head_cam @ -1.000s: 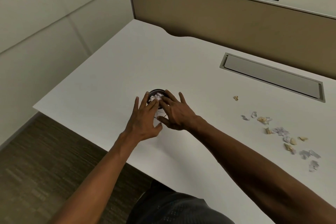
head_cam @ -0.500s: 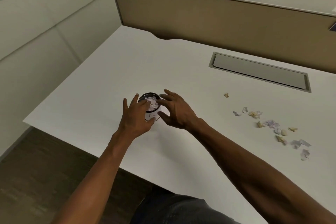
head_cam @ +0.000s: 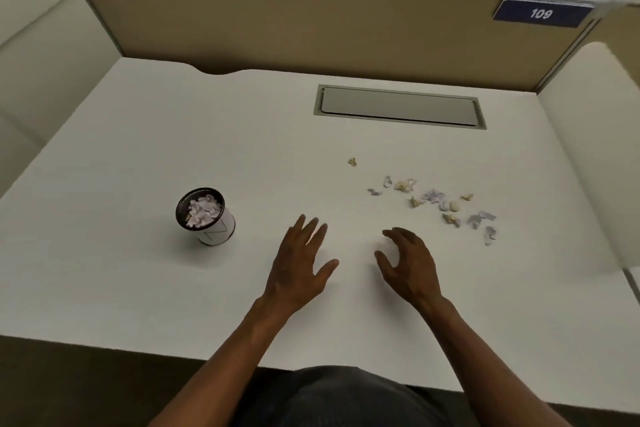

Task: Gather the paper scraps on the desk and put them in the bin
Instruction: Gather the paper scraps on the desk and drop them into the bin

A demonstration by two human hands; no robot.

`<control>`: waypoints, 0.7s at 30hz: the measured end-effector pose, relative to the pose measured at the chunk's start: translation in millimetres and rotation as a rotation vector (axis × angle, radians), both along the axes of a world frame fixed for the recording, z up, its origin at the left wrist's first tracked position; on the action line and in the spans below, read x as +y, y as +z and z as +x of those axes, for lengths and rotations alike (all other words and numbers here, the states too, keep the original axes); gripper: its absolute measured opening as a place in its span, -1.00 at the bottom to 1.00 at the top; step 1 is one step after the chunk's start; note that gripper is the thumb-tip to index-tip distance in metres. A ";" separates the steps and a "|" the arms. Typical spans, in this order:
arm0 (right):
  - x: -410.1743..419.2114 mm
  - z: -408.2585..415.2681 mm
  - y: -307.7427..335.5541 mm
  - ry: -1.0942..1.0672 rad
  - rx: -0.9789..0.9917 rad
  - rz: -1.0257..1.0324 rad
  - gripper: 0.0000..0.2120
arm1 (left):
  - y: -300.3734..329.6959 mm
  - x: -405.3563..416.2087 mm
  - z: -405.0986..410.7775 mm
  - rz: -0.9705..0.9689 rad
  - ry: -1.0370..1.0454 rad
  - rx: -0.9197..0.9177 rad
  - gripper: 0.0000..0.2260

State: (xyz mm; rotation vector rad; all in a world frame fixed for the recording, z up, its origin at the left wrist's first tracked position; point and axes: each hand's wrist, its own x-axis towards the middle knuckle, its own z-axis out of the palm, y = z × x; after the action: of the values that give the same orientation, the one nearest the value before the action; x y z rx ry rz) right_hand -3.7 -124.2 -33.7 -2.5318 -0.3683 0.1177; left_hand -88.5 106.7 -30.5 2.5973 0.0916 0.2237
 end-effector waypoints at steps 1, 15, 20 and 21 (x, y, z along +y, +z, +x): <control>-11.1 -0.3 0.0 -0.027 0.005 -0.005 -0.54 | -5.8 -10.5 4.2 0.020 -0.034 0.021 -0.36; -133.1 29.3 -2.7 -0.333 0.007 -0.108 -0.36 | -24.5 -87.2 53.3 0.082 -0.245 0.100 -0.36; -156.0 56.1 -11.4 -0.290 0.092 -0.142 -0.31 | -19.0 -105.9 66.6 0.087 -0.267 0.102 -0.36; -157.4 57.4 -14.5 -0.251 0.077 -0.167 -0.30 | -18.2 -109.1 69.9 0.089 -0.269 0.099 -0.35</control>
State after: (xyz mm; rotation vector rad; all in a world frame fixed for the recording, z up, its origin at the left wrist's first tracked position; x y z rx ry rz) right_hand 53.7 -281.6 -48.1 -2.7047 -0.0084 0.1545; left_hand -18.6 -2.4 -48.7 2.6725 -0.2370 0.0024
